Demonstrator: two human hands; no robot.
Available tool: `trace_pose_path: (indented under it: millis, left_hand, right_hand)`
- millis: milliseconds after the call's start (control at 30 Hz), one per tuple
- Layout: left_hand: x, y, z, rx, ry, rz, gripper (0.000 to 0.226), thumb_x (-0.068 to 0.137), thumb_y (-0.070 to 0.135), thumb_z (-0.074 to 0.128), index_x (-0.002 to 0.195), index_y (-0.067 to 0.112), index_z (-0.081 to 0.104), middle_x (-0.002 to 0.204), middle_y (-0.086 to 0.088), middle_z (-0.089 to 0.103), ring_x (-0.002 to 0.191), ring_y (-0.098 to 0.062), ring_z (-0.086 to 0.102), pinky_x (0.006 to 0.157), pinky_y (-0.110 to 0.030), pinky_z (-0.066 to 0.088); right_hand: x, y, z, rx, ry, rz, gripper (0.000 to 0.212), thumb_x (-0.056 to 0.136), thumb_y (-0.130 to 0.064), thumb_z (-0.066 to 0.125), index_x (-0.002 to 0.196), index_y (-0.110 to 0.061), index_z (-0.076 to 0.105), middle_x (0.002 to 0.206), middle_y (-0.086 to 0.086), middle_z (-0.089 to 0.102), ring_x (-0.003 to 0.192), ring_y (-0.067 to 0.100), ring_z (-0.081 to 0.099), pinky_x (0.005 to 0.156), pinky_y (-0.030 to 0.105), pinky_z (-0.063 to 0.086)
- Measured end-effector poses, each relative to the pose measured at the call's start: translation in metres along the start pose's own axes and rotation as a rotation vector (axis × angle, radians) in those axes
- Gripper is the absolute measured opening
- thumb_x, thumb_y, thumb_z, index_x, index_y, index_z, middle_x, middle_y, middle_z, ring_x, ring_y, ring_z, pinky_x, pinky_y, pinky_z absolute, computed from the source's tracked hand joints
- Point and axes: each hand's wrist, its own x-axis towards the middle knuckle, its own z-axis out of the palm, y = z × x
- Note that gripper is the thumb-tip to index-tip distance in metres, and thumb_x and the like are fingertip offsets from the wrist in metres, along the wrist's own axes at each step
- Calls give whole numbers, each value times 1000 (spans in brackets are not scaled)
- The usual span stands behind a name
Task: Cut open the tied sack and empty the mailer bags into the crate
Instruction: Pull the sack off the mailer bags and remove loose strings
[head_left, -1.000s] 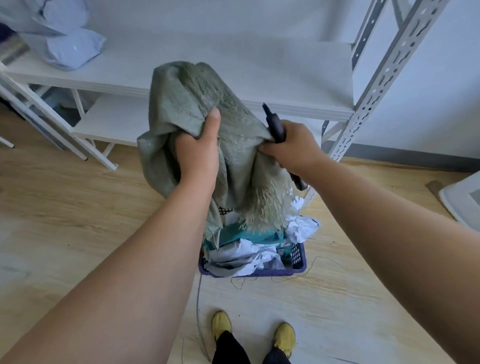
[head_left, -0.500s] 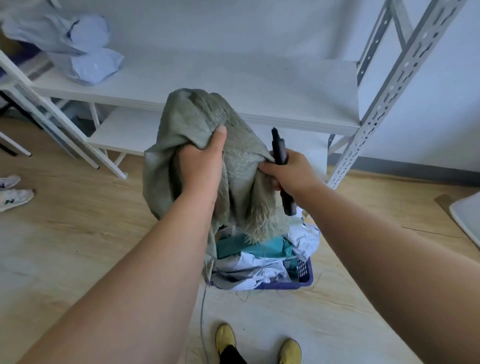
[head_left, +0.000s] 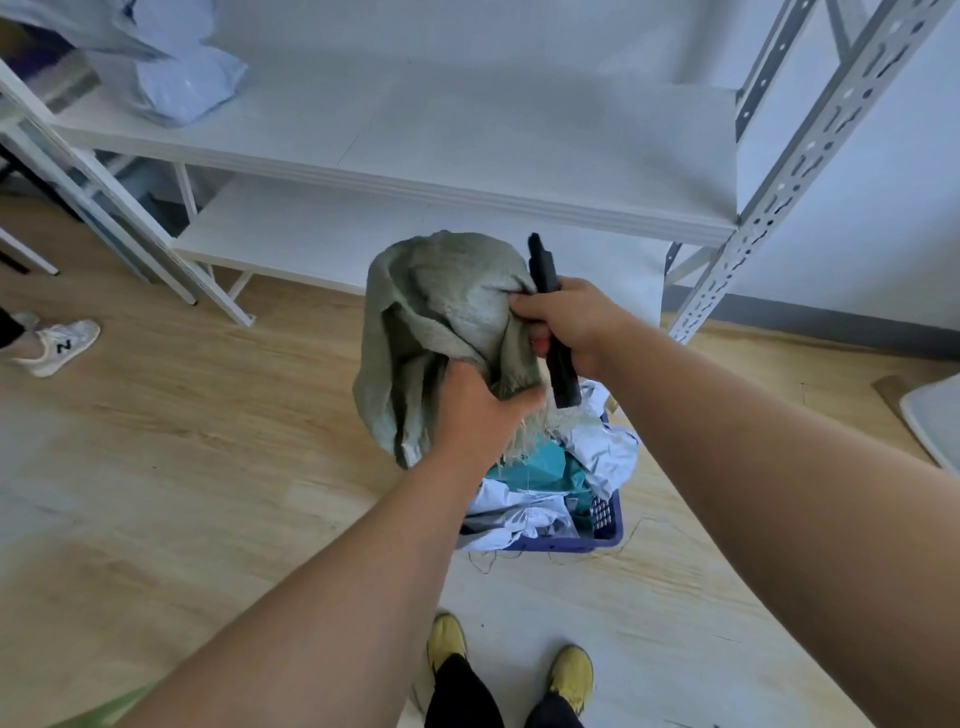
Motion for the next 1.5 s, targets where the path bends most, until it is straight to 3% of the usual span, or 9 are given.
trace_pose_path:
  millis: [167,267,467,600,733,1000,1200,1367,1500]
  left_hand:
    - [28,8,-18,193,344,-99,22,82,28,70,95,9,68,81,3,64,84,-23,62,69,-25,46]
    - [33,14,-29,133,515,-62,20,84,27,69,94,9,68,88,-1,69,83,-17,60,71,-22,42]
    - [43,23,-35,153,539,-42,24,85,30,69,93,8,66,93,-4,69,82,-20,61,69,-24,45]
    - [46,12,-33,215,364,-137,33,85,31,68,104,4,65,102,-10,67,94,-29,62,76,-30,48]
    - [54,18,-37,-29,492,-155,31,84,31,70,105,9,63,100,3,63,93,-19,60,82,-28,49]
    - [66,11,-37,0,375,-242,28,84,35,70,73,18,50,79,4,57,69,-12,54,54,-21,39]
    - [59,8,-27,-145,309,-303,28,77,40,74,86,20,57,91,4,63,83,-17,61,66,-26,48]
    - [61,10,-33,-529,250,-577,59,70,33,83,116,6,57,108,-10,67,90,-29,67,83,-46,56]
    - [63,10,-26,-675,19,-649,46,81,27,75,120,6,60,108,-15,70,91,-33,70,82,-54,55]
  right_hand:
    - [-3,-12,0,-92,-80,-59,13,86,-11,68,81,-13,56,55,-1,46,43,10,38,43,22,35]
    - [-3,-17,-5,-122,-86,-162,22,82,-19,74,102,-14,66,71,0,58,45,9,39,45,22,37]
    - [-5,-9,-8,-158,-87,-155,36,80,-20,76,114,-15,65,87,-6,71,46,7,41,46,21,41]
    - [-4,-2,-10,-180,-67,-115,35,80,-17,76,113,-14,65,78,-9,70,46,9,41,45,21,40]
    - [-2,1,-16,-214,-56,-115,35,80,-17,76,113,-15,65,103,-3,72,45,7,42,47,21,42]
    - [-1,17,-32,-223,55,-61,35,80,-15,76,113,-13,66,95,-2,72,42,9,42,46,23,42]
    - [-3,51,-38,-379,62,-83,52,73,-29,82,121,-26,62,117,-10,66,70,2,61,52,20,45]
    - [-10,81,-15,-525,27,-155,80,62,-35,87,131,-29,48,99,-21,58,84,2,55,82,29,46]
    - [-7,92,2,-421,144,-159,52,74,-11,77,119,-27,56,81,-22,60,65,-3,55,58,15,44]
